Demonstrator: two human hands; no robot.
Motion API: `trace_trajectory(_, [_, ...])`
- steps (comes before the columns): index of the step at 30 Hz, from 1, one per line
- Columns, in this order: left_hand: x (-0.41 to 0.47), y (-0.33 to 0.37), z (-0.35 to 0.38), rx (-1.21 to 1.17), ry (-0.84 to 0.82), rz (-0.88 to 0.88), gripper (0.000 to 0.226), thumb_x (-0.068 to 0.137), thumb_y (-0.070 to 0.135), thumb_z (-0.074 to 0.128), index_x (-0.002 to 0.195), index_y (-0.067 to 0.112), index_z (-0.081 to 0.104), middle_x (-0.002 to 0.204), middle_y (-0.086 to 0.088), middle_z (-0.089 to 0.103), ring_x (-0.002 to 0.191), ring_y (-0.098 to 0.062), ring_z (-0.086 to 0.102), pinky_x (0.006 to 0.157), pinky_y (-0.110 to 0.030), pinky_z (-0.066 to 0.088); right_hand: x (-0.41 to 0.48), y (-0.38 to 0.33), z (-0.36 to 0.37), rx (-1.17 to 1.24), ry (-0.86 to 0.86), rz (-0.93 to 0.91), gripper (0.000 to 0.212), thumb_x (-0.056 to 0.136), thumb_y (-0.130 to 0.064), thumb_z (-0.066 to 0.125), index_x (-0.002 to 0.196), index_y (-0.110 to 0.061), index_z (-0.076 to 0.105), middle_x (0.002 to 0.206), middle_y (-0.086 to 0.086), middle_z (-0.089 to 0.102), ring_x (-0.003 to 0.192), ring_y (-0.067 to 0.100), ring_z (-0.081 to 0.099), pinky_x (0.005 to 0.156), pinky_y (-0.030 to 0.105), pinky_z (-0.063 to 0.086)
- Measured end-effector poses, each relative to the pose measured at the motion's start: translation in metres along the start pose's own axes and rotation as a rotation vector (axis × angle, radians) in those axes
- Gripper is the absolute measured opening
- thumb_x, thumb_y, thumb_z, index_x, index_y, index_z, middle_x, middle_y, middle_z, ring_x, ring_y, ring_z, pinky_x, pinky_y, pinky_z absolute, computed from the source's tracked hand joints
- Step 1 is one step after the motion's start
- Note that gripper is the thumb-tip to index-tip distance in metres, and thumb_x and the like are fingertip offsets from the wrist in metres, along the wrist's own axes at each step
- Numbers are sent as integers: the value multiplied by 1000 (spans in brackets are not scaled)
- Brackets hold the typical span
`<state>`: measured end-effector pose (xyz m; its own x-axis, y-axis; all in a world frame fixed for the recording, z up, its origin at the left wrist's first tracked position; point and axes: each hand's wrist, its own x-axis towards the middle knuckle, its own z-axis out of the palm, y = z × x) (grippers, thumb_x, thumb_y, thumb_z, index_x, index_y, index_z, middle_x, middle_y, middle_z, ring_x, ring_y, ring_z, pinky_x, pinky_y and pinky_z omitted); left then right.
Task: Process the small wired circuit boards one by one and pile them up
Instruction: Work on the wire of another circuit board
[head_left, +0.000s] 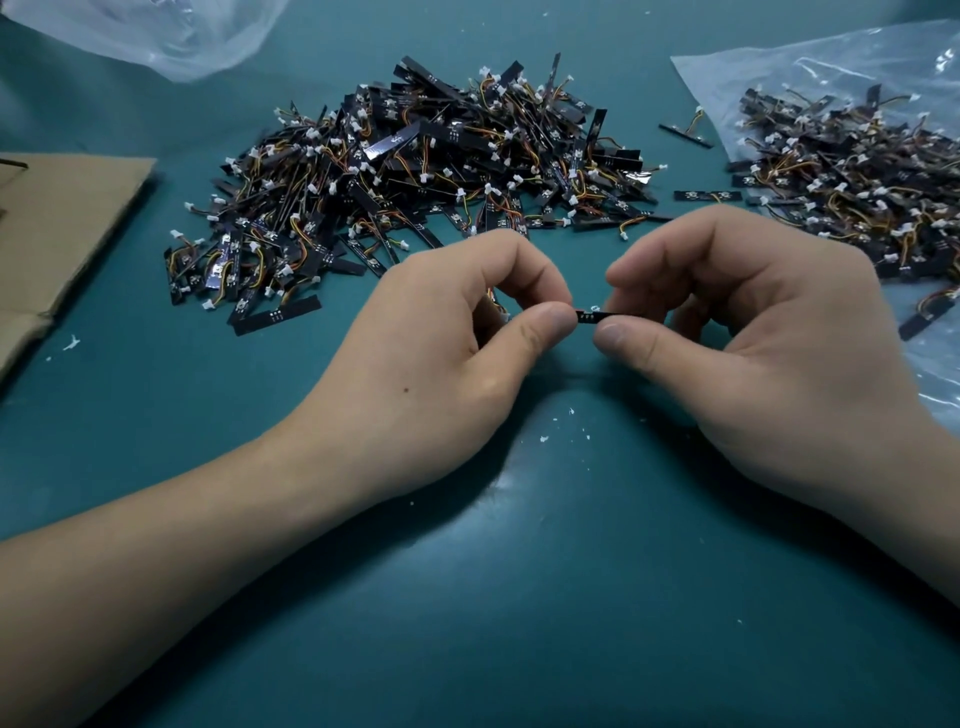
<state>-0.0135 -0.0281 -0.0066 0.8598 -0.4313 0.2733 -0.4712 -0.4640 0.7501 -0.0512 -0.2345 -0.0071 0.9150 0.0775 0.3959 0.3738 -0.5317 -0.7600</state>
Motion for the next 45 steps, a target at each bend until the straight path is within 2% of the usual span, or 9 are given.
trace_trajectory(6, [0, 1, 0, 3, -15, 9, 9, 96, 27, 70, 88, 28, 66, 65, 19, 59, 53, -6, 52, 51, -9, 35, 0, 0, -1, 14, -19, 6, 23, 84, -16, 80, 96, -30, 66, 91, -9, 74, 75, 19, 67, 63, 42, 52])
trace_trajectory(10, [0, 1, -1, 0, -21, 11, 8, 95, 30, 69, 87, 28, 67, 65, 12, 61, 53, -8, 52, 51, -10, 35, 0, 0, -1, 27, -20, -3, 23, 84, -15, 81, 93, -29, 65, 89, -7, 73, 72, 22, 66, 61, 44, 51])
trace_trajectory(13, [0, 1, -1, -16, -8, 11, 9, 95, 29, 69, 87, 28, 67, 63, 19, 59, 51, -5, 51, 50, -8, 33, -1, 0, 0, 26, -1, -9, 22, 85, -15, 80, 92, -29, 64, 89, -6, 73, 73, 22, 67, 61, 45, 51])
trace_trajectory(17, [1, 2, -1, -8, -27, 13, 8, 95, 28, 67, 87, 28, 66, 66, 20, 59, 56, -7, 54, 53, -11, 36, -1, 0, 0, -9, -8, -3, 21, 85, -19, 80, 92, -31, 65, 90, -6, 73, 75, 23, 67, 63, 41, 52])
trace_trajectory(22, [1, 4, 0, 1, -45, 14, 8, 94, 32, 63, 89, 27, 65, 72, 11, 63, 63, -15, 58, 55, -18, 42, 0, -1, 0, -17, -23, 0, 21, 84, -20, 80, 92, -33, 65, 90, -8, 73, 75, 19, 67, 64, 40, 53])
trace_trajectory(28, [1, 6, 0, 11, -56, 19, 8, 93, 33, 61, 90, 26, 63, 77, 16, 63, 65, -13, 59, 56, -15, 40, 0, -1, -1, -28, -19, 17, 19, 84, -22, 80, 90, -33, 66, 89, -7, 73, 72, 23, 67, 64, 40, 54])
trace_trajectory(33, [2, 5, -1, 15, -48, 28, 8, 93, 32, 62, 89, 25, 64, 75, 19, 61, 64, -12, 58, 56, -13, 39, 0, -3, -1, -14, -40, 29, 18, 83, -20, 81, 91, -31, 68, 88, -11, 73, 75, 15, 68, 62, 27, 55])
trace_trajectory(37, [1, 4, 0, 36, -76, 34, 8, 94, 30, 60, 88, 25, 62, 70, 15, 59, 63, -7, 55, 57, -11, 37, -1, -4, -1, -13, -67, 25, 18, 82, -20, 80, 92, -30, 68, 88, -12, 72, 74, 15, 67, 63, 23, 53])
trace_trajectory(45, [1, 4, 1, -6, -64, 25, 8, 97, 23, 65, 89, 24, 64, 68, 16, 59, 59, -7, 53, 57, -11, 37, 1, -3, 0, -30, -39, -9, 24, 83, -19, 80, 93, -35, 64, 90, -13, 73, 81, 16, 69, 65, 40, 54])
